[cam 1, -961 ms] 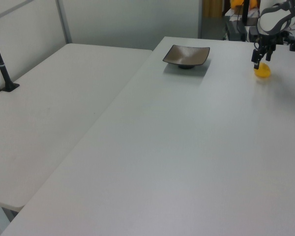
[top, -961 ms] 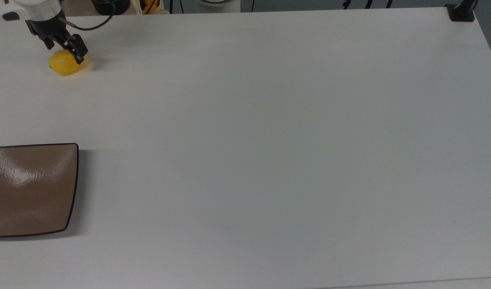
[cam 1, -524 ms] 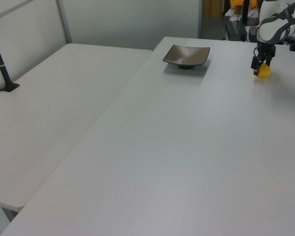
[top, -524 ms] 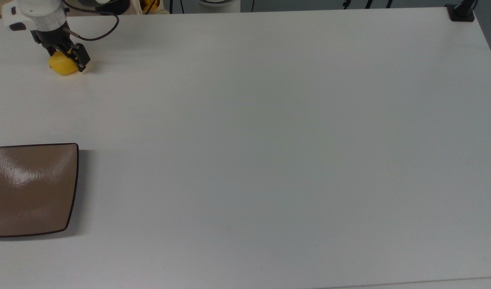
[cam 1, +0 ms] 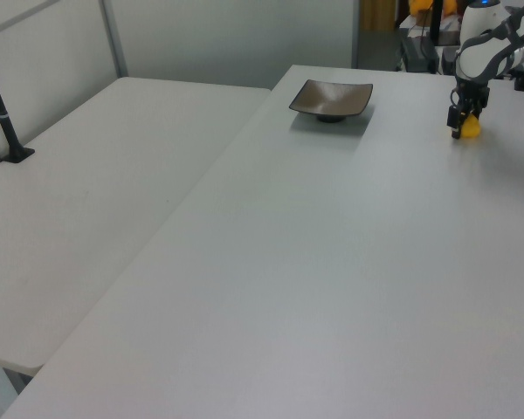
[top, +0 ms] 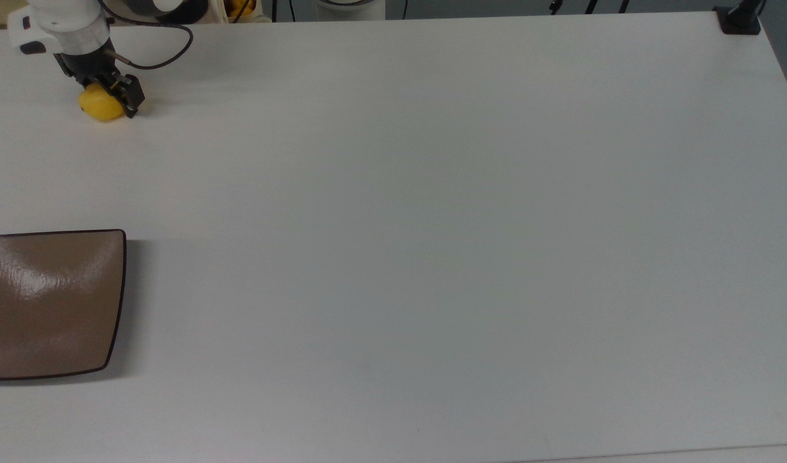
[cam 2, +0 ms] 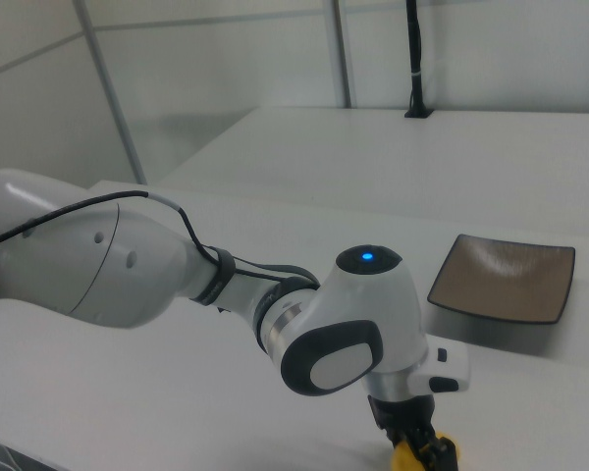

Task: Put potatoes on a ceramic plate
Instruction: 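Close the gripper around the yellow potato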

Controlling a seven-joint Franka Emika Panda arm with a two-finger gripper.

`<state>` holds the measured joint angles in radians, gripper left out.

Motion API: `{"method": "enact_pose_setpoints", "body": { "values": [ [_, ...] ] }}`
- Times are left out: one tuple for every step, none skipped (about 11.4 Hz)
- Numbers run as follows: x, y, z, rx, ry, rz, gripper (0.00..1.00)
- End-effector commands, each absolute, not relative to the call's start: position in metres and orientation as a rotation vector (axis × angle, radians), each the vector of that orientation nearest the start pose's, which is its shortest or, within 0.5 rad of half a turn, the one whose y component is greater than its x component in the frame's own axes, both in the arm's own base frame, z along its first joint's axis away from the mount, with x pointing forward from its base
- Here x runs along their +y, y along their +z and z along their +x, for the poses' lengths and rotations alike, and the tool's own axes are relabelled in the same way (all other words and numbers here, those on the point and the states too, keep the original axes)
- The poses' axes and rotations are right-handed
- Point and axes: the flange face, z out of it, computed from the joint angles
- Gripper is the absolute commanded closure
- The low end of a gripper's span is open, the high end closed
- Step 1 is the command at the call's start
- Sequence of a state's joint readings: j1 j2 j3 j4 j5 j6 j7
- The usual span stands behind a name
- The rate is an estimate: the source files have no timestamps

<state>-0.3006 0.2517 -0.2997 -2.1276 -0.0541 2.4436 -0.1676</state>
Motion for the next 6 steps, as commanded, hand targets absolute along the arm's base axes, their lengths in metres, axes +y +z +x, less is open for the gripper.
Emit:
{"method": "enact_pose_setpoints", "body": {
  "values": [
    [-0.319, 0.311, 0.479, 0.619, -0.076, -3.214, 0.76],
    [-0.318, 0.319, 0.481, 0.613, -0.082, -3.213, 0.83],
    [-0.316, 0.330, 0.485, 0.600, -0.055, -3.208, 0.84],
    [-0.313, 0.339, 0.490, 0.592, -0.046, -3.207, 0.84],
    [-0.312, 0.352, 0.495, 0.589, -0.062, -3.206, 0.84],
    [-0.309, 0.363, 0.497, 0.582, -0.089, -3.205, 0.84]
  ]
}}
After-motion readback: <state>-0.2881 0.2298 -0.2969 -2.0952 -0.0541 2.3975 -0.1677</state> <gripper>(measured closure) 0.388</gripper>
